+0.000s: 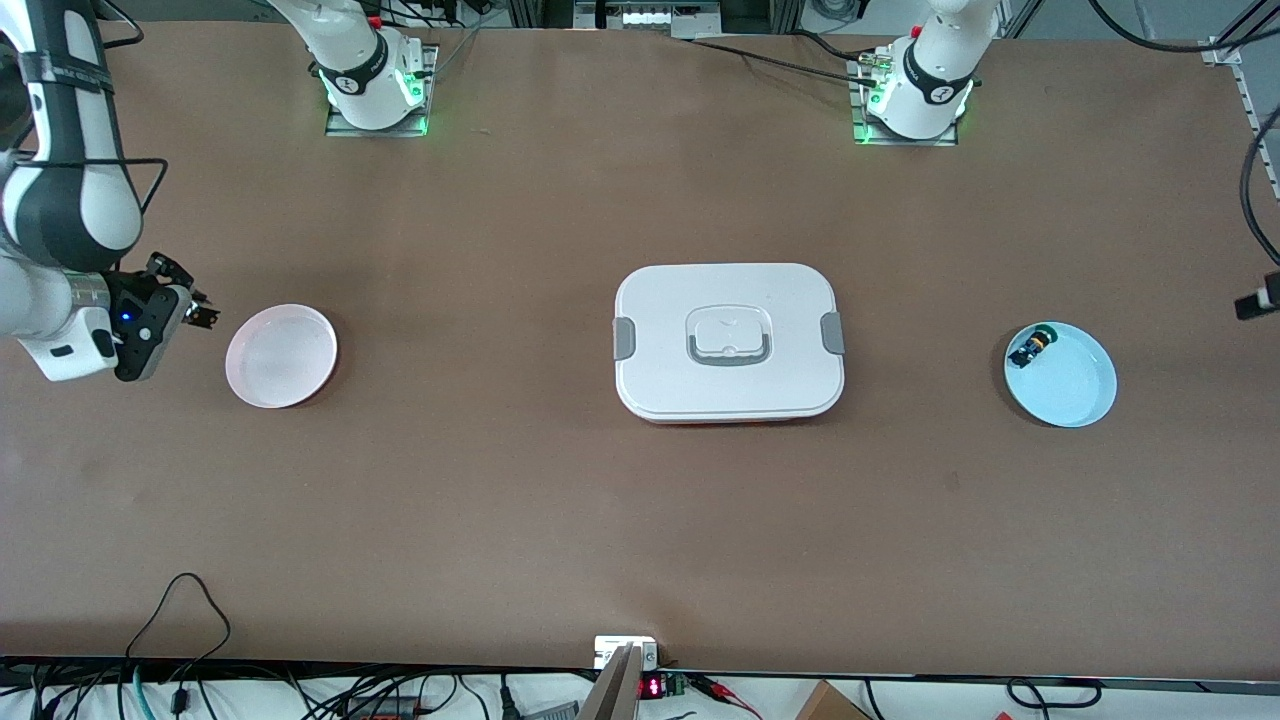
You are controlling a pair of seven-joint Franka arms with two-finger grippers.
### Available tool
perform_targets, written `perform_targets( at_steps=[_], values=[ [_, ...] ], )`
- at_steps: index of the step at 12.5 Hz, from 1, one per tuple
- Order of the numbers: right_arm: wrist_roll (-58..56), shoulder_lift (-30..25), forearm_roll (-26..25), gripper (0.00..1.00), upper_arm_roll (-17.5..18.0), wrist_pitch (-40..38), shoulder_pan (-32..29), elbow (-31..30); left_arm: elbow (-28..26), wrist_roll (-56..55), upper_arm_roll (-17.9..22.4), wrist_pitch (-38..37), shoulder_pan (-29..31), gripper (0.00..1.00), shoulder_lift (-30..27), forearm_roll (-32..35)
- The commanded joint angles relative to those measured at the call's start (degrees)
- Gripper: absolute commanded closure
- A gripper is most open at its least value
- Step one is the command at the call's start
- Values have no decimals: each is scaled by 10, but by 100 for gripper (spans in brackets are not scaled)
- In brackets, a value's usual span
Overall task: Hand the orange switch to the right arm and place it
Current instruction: 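Lower the switch into the small white dish with the right gripper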
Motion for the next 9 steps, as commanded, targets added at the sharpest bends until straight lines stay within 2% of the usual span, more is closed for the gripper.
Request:
perform_targets(
  at_steps=[1, 4, 5, 7, 9],
  values=[
    [-79, -8, -35, 90, 6, 131, -14, -73, -20, -86, 5, -34, -31, 0, -60, 25],
    [-95, -4, -46, 90, 6, 203, -17, -115, -115, -187, 20, -35, -81, 0, -142, 23],
    [-95, -3, -46, 90, 6, 216, -15, -126, -136, -198, 58, -34, -117, 0, -160, 21],
    [-96, -3, -47, 90, 6, 247, -13, -153, -161, -209, 168, -33, -217, 0, -170, 5],
    [-96, 0, -47, 90, 6, 286, -12, -180, -194, -238, 216, -13, -251, 0, -178, -12]
  ],
)
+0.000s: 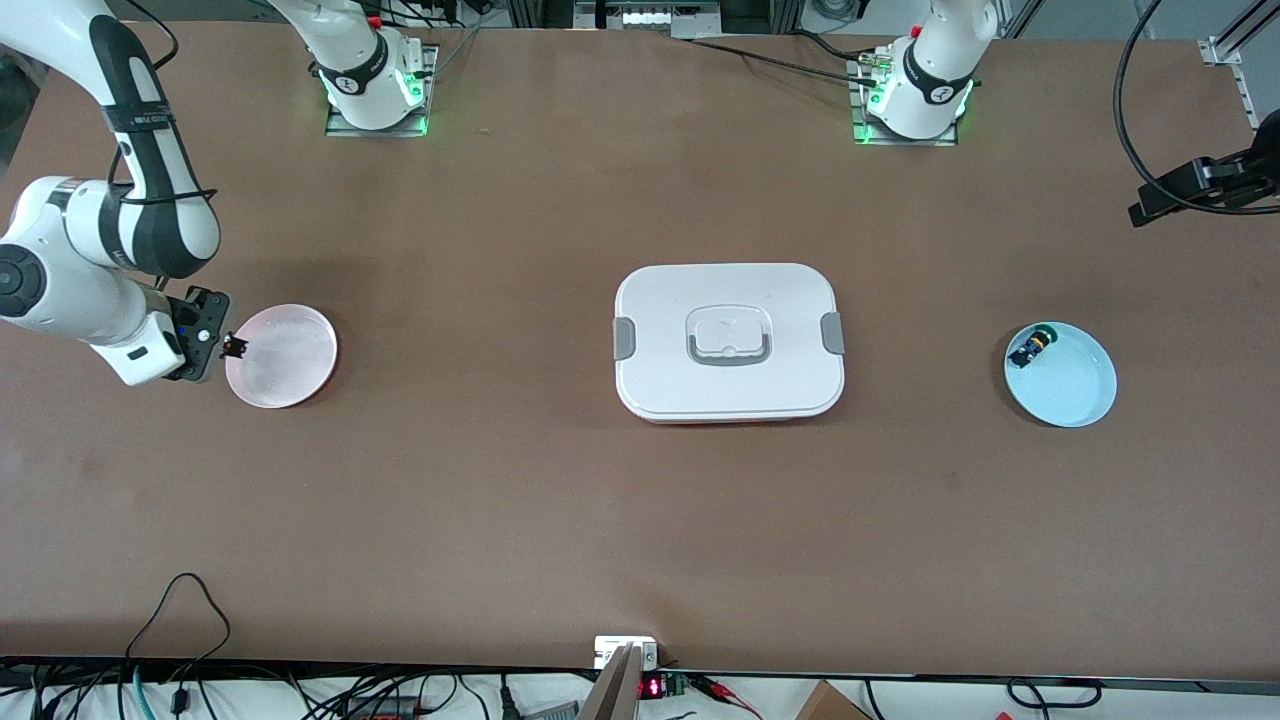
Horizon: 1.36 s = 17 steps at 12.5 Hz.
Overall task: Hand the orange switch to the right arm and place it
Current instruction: 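Lower the switch into the small white dish with the right gripper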
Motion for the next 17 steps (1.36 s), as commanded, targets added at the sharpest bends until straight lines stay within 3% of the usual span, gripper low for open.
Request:
perform_targets(
  at_steps=[1, 4, 7, 9, 15, 16, 17],
  values=[
    [-9, -8, -9, 90, 4, 52, -2, -44, -85, -30, 65, 48, -42, 0, -37, -22],
    [-2, -1, -8, 90, 5, 90, 0, -73, -119, -32, 83, 71, -58, 0, -51, -44],
    [-3, 14, -9, 90, 4, 136, 0, -94, -112, -61, 68, 70, -61, 0, -27, -50],
    [-3, 15, -9, 90, 5, 143, 0, -99, -115, -130, 33, 72, -62, 0, -25, -45],
    [-3, 29, -11, 87, 4, 174, 0, -99, -118, -135, 30, 93, -63, 0, -25, -50],
    [-3, 30, -10, 70, 4, 174, 0, -99, -117, -133, 27, 97, -63, 0, -21, -51],
    [-6, 29, -11, 22, 4, 174, 0, -97, -113, -132, 27, 98, -63, 0, -14, -57]
  ],
)
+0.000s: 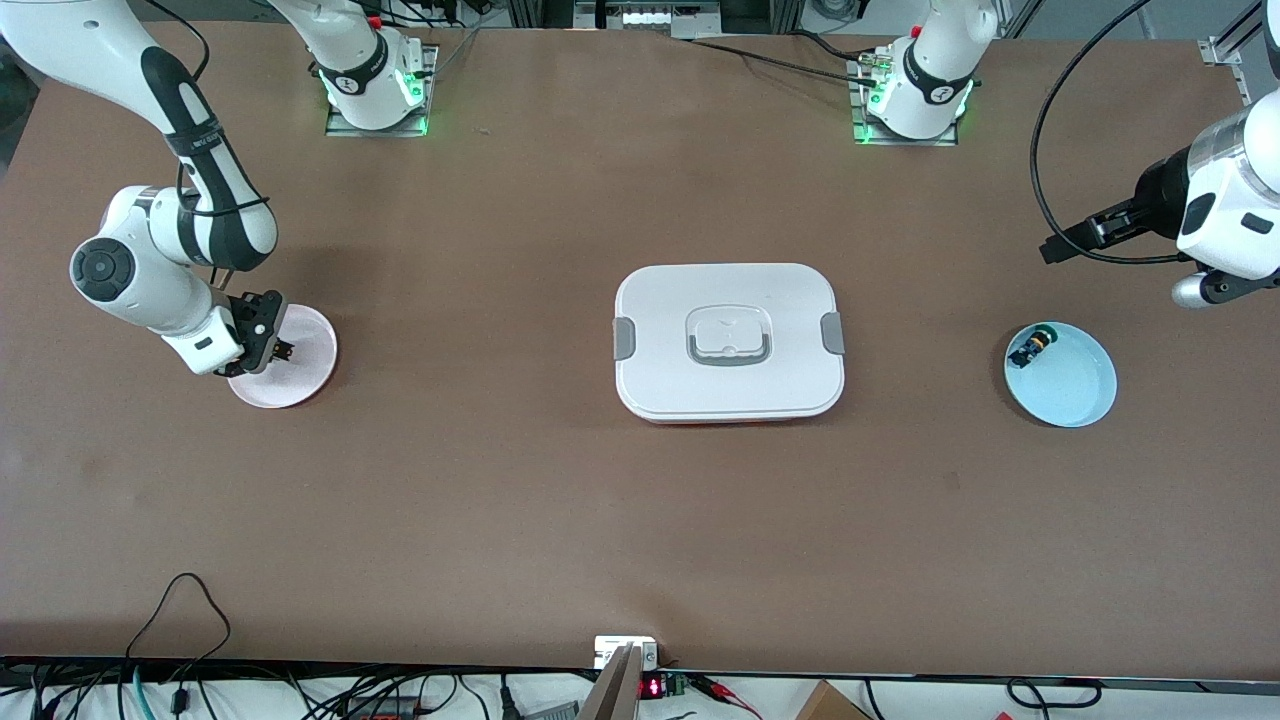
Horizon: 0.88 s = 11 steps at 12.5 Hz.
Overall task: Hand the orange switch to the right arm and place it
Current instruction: 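Lower the switch into the small white dish with the right gripper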
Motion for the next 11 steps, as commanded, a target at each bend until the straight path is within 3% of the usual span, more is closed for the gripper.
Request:
perform_targets(
  at_steps=[1, 7, 9, 11],
  values=[
    [-10, -4, -9, 0, 2, 11, -1, -3, 13, -2, -3, 9, 0, 0, 14, -18],
    [-5, -33, 2, 0, -2, 5, -9, 13, 39, 28, -3, 7, 6, 0, 24, -14],
    [-2, -51, 8, 0, -1, -26, -9, 39, 47, 28, -6, 5, -5, 0, 31, -13],
    [-3, -58, 50, 0, -1, -79, -7, 76, 61, 29, -6, 5, -3, 0, 36, -15]
  ],
)
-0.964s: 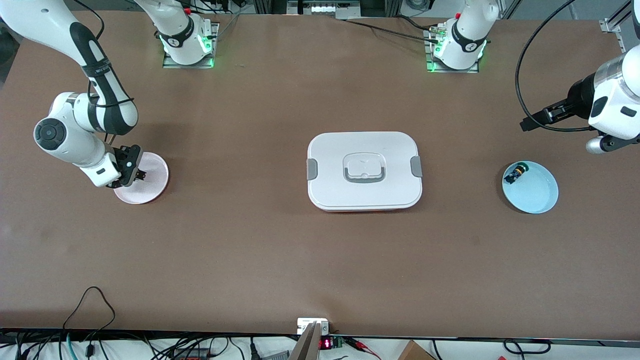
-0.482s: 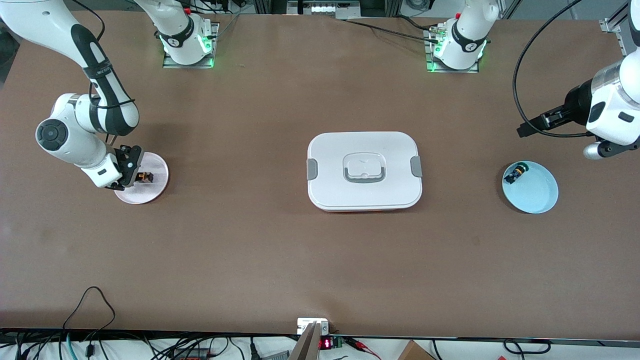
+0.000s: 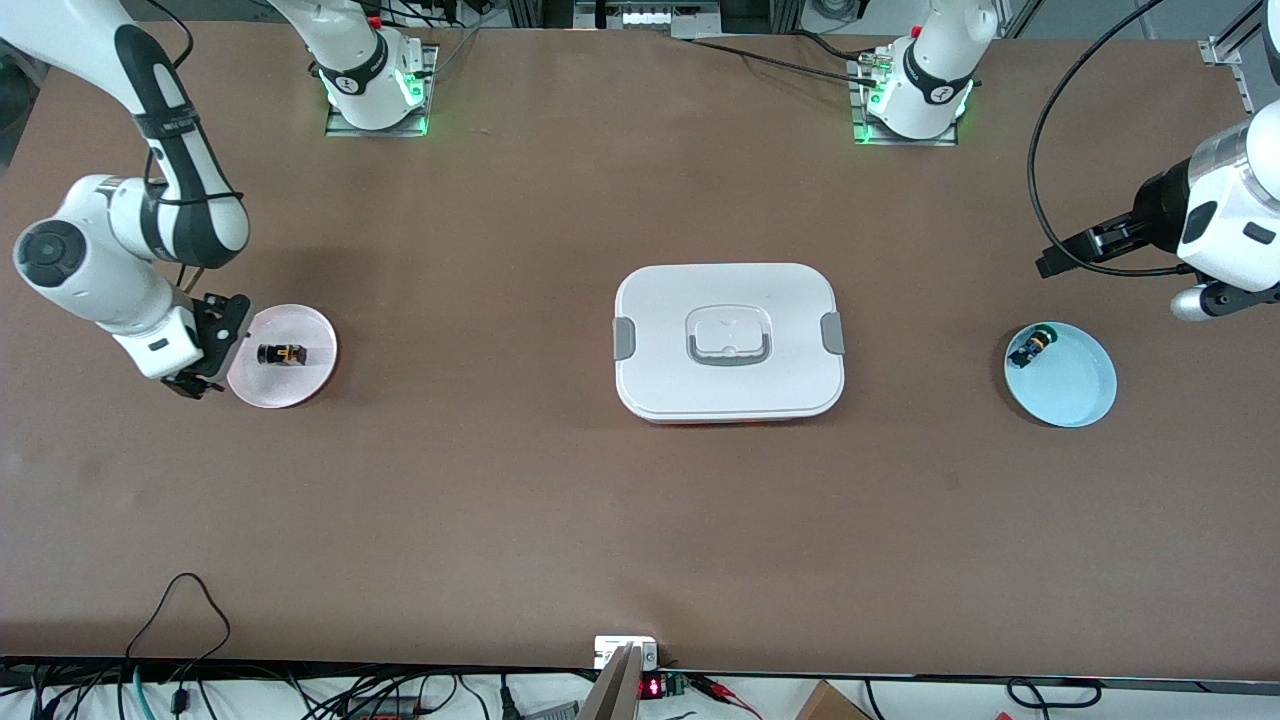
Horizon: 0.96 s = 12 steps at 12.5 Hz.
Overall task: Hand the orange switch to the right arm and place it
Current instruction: 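Lower the switch into the small white dish with the right gripper, then open the right gripper and release the switch in the dish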
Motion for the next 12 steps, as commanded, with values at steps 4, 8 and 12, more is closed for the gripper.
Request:
perform_targets(
  at_steps=[4, 8, 12],
  values=[
    [1, -13, 108, 0, 3, -156, -3, 124, 34, 14, 3, -10, 6, 0, 14, -3],
    [80, -13, 152, 0, 3, -226, 0, 211, 19, 6, -2, -22, 2, 0, -4, -3],
    [217, -13, 152, 0, 5, -303, 3, 260, 22, 7, -2, -22, 0, 0, -4, -6]
  ],
)
